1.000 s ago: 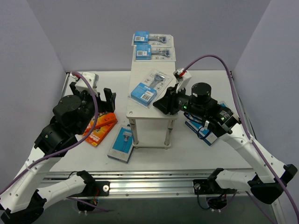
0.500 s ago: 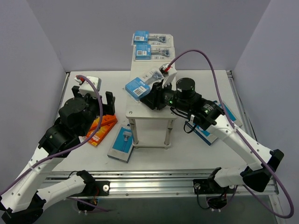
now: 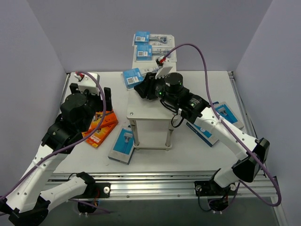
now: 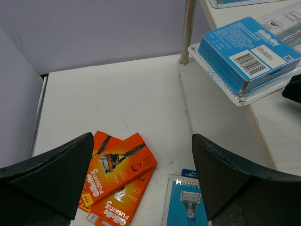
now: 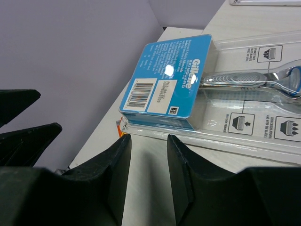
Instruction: Place and organize the shaving razors onto the shelf
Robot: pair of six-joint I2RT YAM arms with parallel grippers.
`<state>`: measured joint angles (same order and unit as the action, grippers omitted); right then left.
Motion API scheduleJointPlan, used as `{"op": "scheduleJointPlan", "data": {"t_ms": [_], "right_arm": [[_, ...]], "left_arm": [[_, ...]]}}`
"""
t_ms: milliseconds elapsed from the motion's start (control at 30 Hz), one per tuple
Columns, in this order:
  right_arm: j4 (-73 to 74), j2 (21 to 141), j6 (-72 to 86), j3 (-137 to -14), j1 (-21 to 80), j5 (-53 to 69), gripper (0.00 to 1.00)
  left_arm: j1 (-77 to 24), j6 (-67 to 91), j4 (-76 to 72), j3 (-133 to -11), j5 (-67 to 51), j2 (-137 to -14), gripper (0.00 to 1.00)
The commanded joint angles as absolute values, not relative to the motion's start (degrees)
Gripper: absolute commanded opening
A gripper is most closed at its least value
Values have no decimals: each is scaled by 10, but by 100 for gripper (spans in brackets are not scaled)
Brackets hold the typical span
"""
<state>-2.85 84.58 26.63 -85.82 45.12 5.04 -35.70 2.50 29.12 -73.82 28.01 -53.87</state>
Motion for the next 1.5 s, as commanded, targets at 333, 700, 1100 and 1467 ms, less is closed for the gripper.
{"op": "scheduleJointPlan", "data": {"t_ms": [333,700,1100,1467], "right_arm": [[-13,814,278,-883,450,-16,39],[44,740,282,-881,368,-12,39],[55,742,267,-902,318,-5,40],[50,747,271,-899,305,-5,40]], "left_arm": [[-243,86,199,-800,130,-625,94],[-225,114,166,-845,88,-719,94],[-213,97,176,-918,71,-797,94],[-213,104,178,-923,47,-825,94]]}}
